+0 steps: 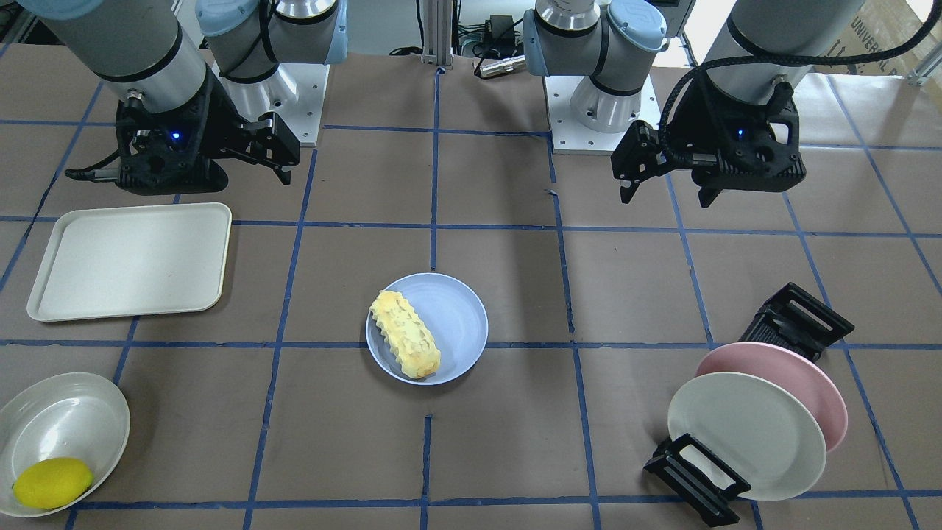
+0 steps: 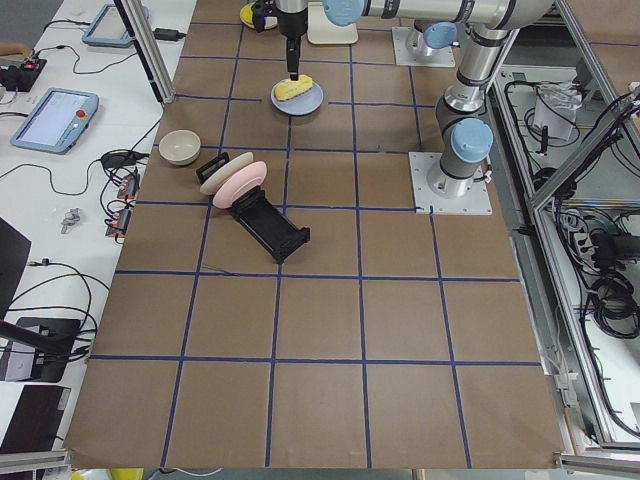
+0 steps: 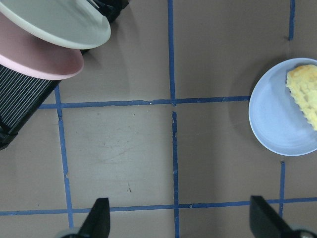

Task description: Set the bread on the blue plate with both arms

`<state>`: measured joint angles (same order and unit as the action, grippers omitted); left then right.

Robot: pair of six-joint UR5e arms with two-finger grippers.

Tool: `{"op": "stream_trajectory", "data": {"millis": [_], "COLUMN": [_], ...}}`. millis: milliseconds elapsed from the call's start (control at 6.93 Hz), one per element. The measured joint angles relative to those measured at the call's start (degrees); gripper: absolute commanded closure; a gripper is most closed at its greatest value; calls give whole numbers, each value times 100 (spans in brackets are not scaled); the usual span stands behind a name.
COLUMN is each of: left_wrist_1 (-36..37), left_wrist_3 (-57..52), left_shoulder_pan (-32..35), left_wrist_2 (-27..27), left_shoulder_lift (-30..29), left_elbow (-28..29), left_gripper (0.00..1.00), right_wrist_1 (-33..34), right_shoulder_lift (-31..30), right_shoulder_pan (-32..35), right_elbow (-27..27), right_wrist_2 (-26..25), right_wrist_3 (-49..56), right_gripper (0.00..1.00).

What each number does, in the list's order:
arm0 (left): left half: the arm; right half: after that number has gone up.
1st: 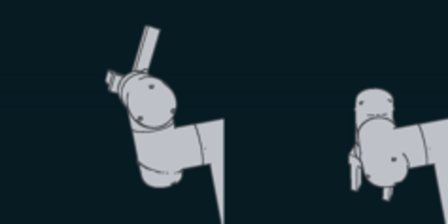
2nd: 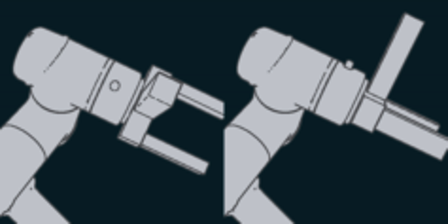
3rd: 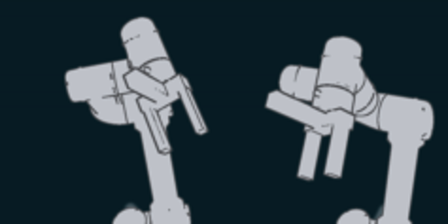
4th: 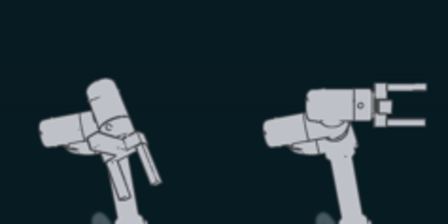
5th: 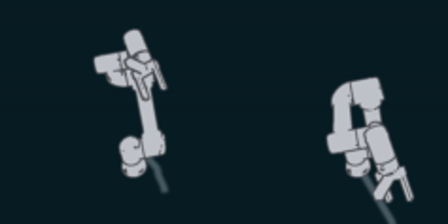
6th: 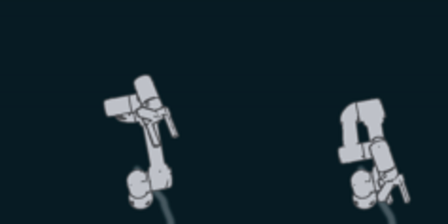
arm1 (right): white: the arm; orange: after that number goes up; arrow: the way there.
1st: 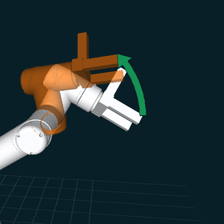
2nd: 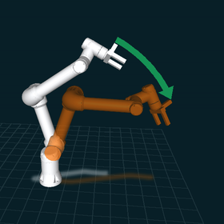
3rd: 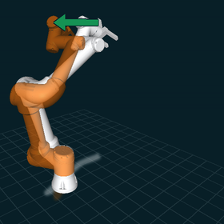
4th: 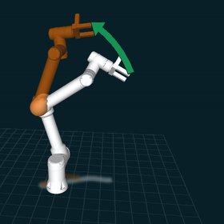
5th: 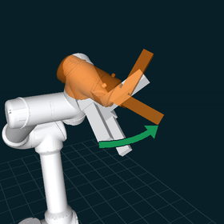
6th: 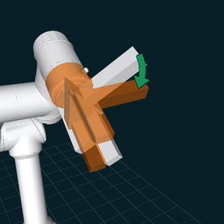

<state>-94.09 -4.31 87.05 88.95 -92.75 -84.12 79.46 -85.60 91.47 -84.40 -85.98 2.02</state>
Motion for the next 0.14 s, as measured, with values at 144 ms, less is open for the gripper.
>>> {"op": "stream_trajectory", "data": {"millis": [144], "left_wrist_1": [2], "left_wrist_3": [0], "left_shoulder_pan": [0], "left_wrist_2": [0], "left_shoulder_lift": [-1], "left_elbow": [-1], "left_gripper": [0], "right_wrist_1": [8], "right_shoulder_lift": [-7], "right_shoulder_pan": [-11], "right_elbow": [12], "right_wrist_2": [-54], "right_wrist_3": [16], "right_gripper": [0]}}
